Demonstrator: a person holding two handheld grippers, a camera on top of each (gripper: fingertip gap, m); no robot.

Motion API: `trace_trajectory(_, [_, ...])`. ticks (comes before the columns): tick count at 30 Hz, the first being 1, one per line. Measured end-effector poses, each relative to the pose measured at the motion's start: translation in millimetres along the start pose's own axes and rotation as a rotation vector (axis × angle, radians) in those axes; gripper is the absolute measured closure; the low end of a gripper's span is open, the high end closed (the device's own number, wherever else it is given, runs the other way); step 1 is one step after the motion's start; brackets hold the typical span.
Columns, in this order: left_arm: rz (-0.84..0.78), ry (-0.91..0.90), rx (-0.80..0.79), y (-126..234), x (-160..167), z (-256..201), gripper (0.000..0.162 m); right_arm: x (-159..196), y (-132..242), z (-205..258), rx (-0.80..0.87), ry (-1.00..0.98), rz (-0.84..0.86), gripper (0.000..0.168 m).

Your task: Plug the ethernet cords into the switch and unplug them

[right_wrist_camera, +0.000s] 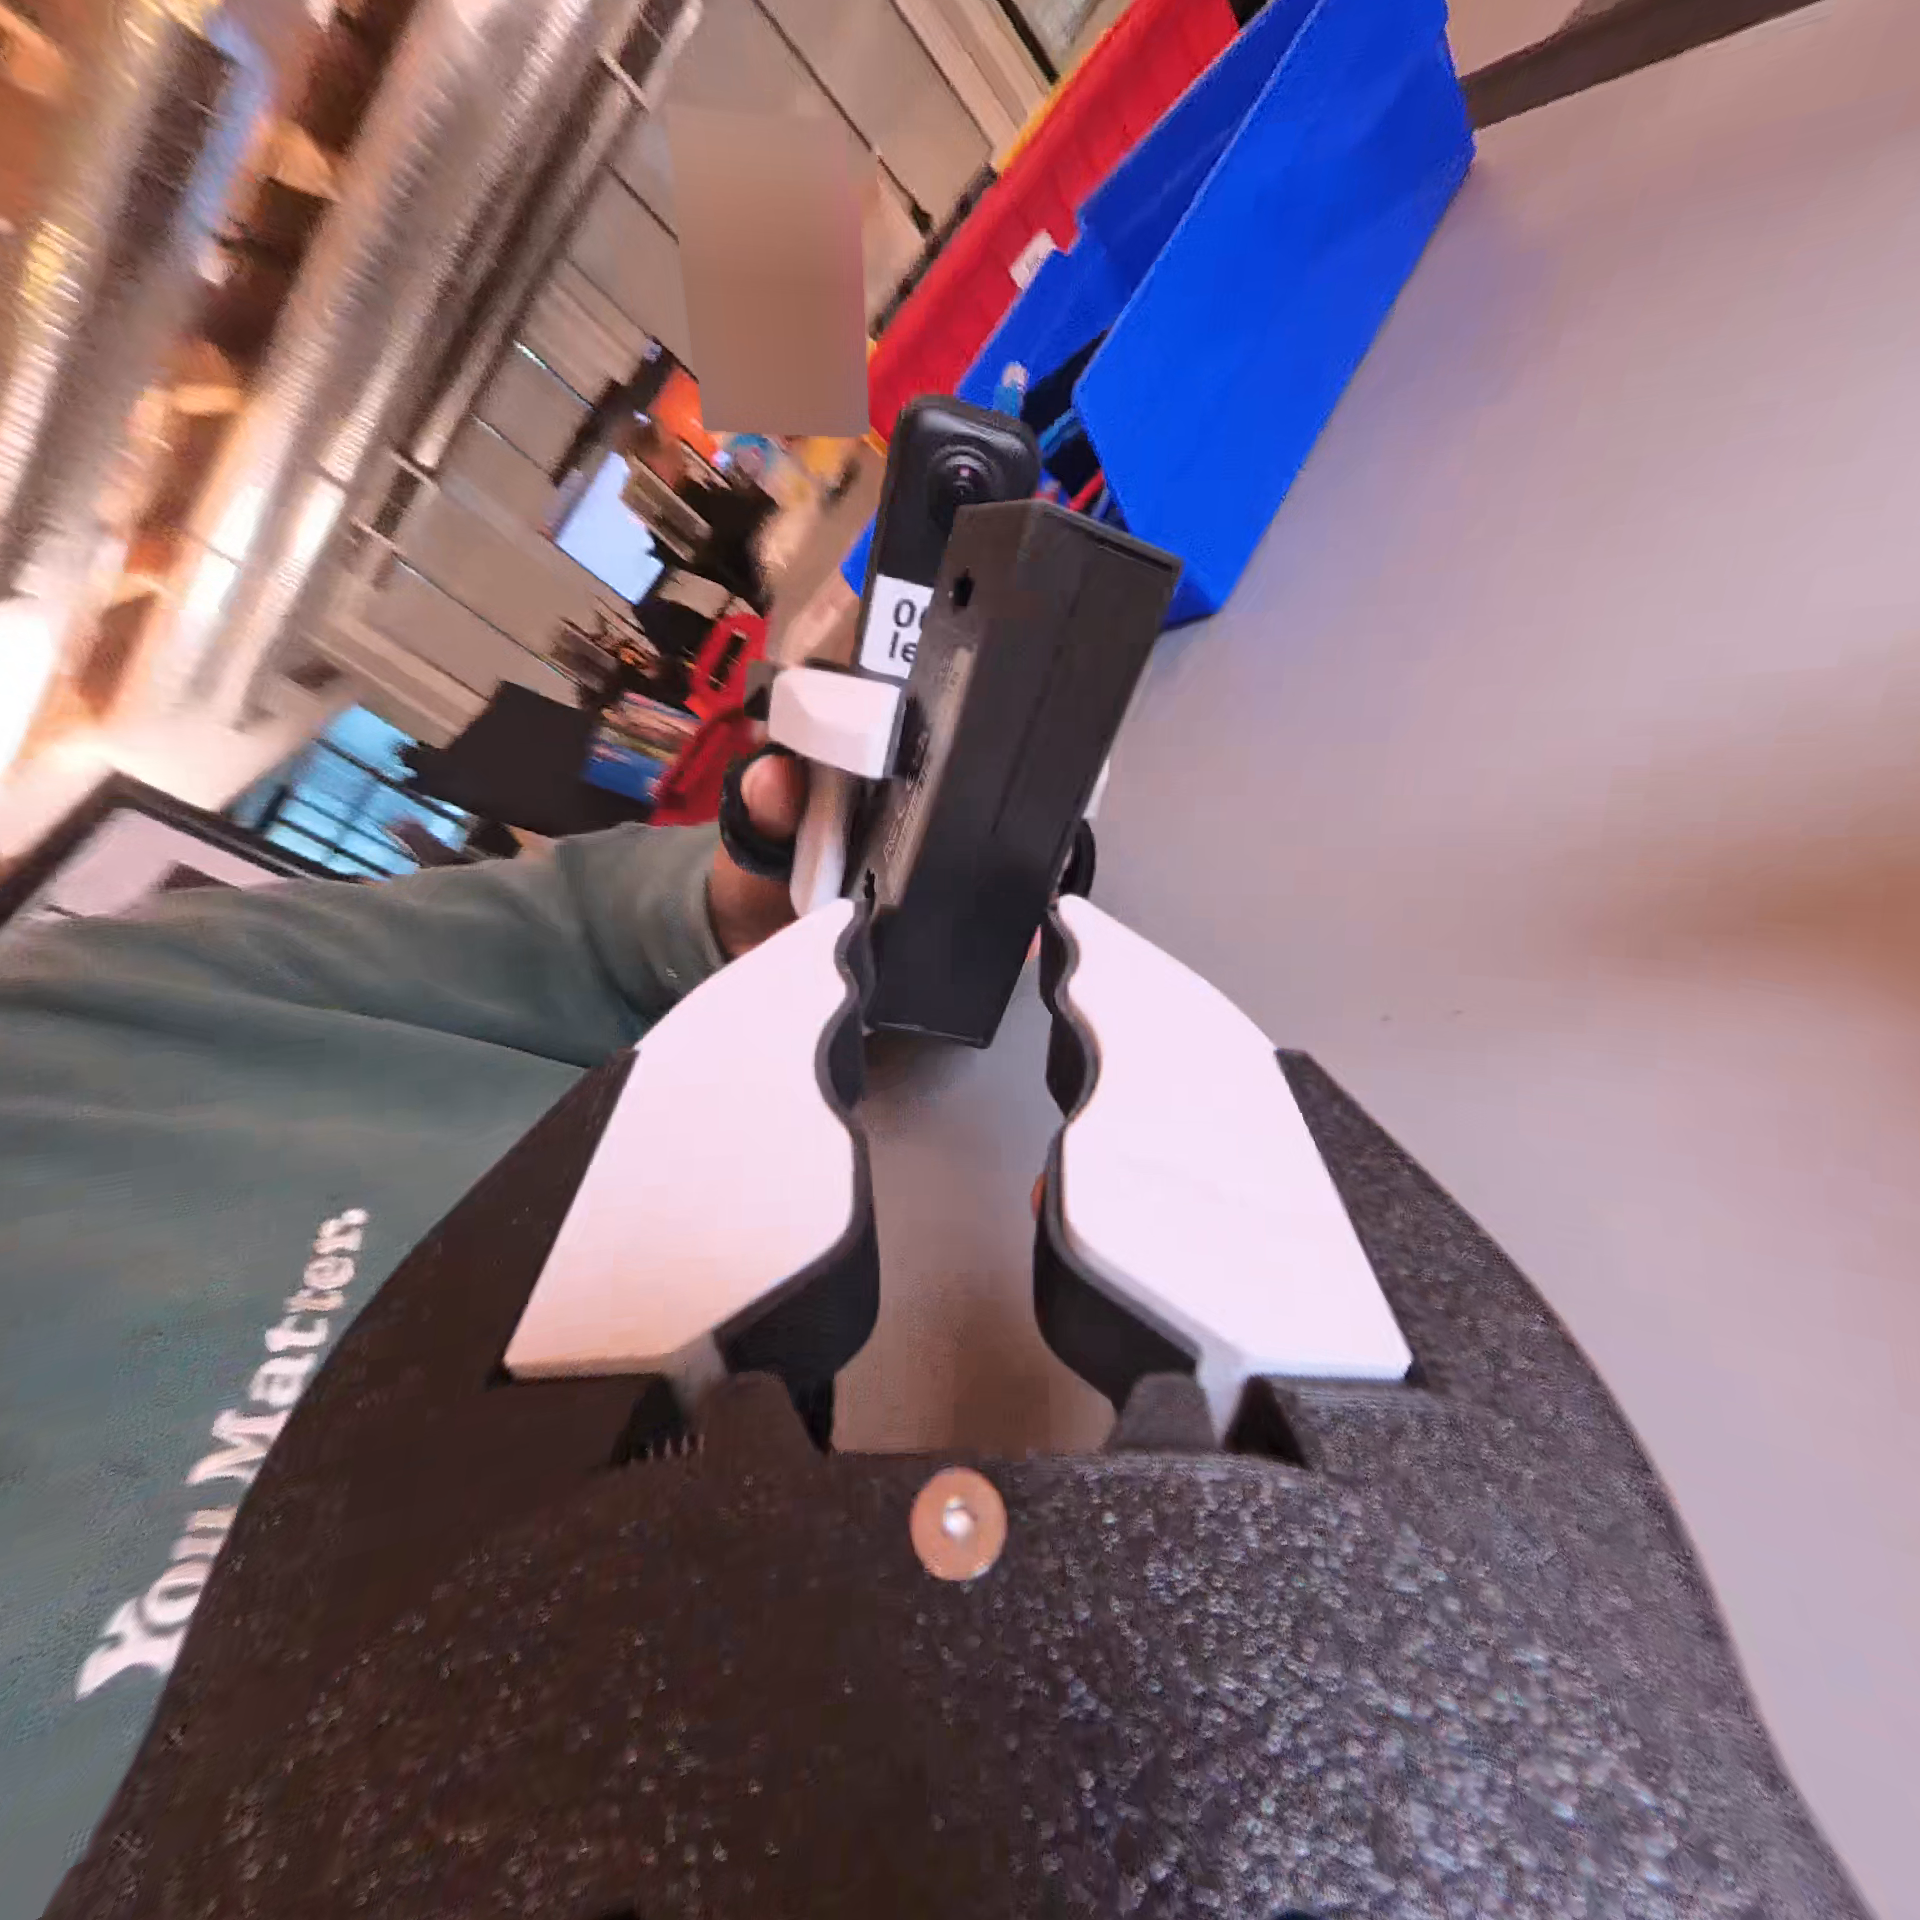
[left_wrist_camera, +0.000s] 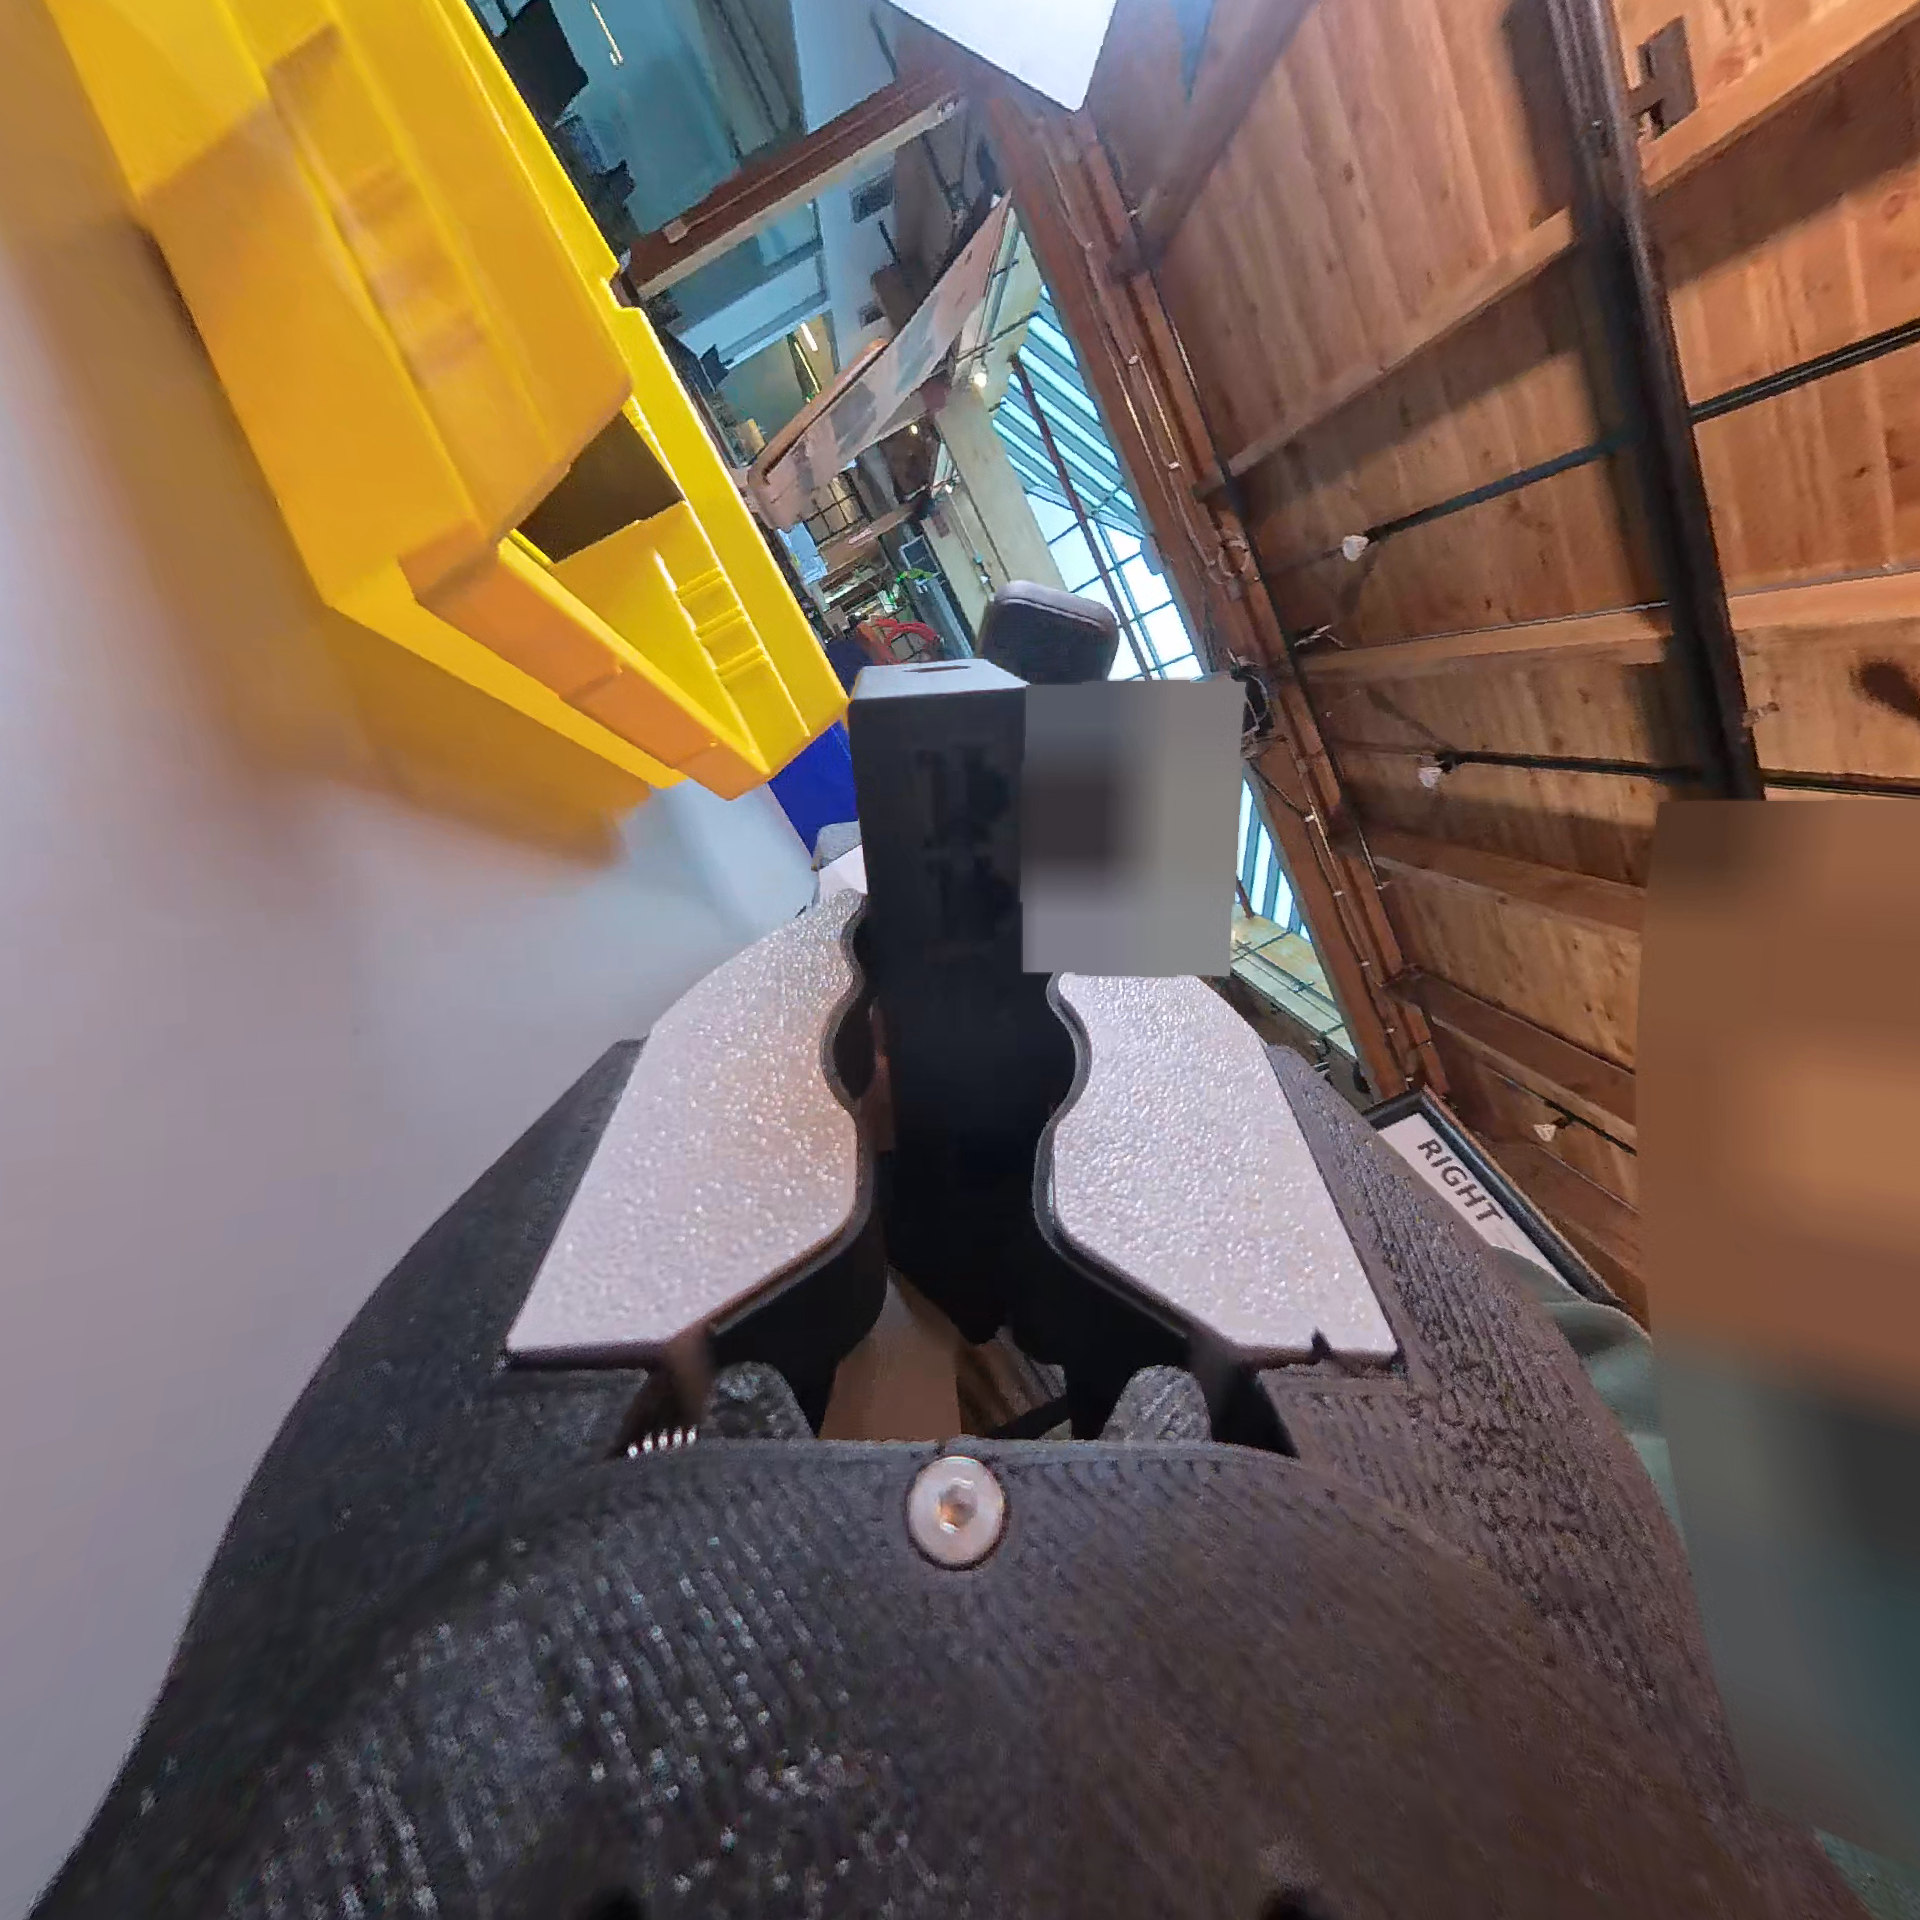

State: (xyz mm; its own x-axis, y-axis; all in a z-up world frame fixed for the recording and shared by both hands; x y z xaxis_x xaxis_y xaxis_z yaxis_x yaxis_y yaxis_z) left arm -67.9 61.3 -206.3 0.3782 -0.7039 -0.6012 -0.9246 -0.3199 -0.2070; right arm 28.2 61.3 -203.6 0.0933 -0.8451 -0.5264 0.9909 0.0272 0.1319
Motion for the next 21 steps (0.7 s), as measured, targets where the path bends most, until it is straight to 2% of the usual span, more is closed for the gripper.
trace_trajectory(3, [0.046,-0.062,0.000,-1,1,-2,0.134,-4,5,0,-0.026,-0.004,0.028,0.140])
trace_trajectory(6, [0.127,-0.128,-0.003,4,-1,-1,0.128,-2,11,-4,-0.029,-0.030,0.171,0.141])
trace_trajectory(9, [0.292,-0.322,-0.117,16,-6,10,0.118,2,15,-18,0.024,-0.043,0.288,0.141])
trace_trajectory(13, [0.448,-0.680,-0.299,30,-18,15,0.119,5,14,-45,0.158,-0.058,0.388,0.142])
trace_trajectory(15, [0.472,-0.790,-0.320,31,-21,7,0.121,5,11,-52,0.201,-0.041,0.446,0.142])
trace_trajectory(18, [0.505,-0.844,-0.325,31,-18,1,0.121,-6,9,-56,0.296,0.036,0.443,0.142])
trace_trajectory(21, [0.537,-0.847,-0.319,33,-13,3,0.122,-15,11,-68,0.493,0.167,0.439,0.147])
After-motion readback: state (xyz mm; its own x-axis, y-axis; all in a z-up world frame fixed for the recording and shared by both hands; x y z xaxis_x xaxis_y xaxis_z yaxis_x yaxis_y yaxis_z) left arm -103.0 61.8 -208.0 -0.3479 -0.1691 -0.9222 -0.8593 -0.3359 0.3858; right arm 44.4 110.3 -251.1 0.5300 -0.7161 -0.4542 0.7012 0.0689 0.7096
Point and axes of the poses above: each gripper's, where its closed fingertips meet, y back along the fingers, x out of its underside, z = x × y across the jaws, the point moved 5 cm from there along y, back along the fingers, and after that the axes turned 12 degrees about -y, right-handed, at the moved point
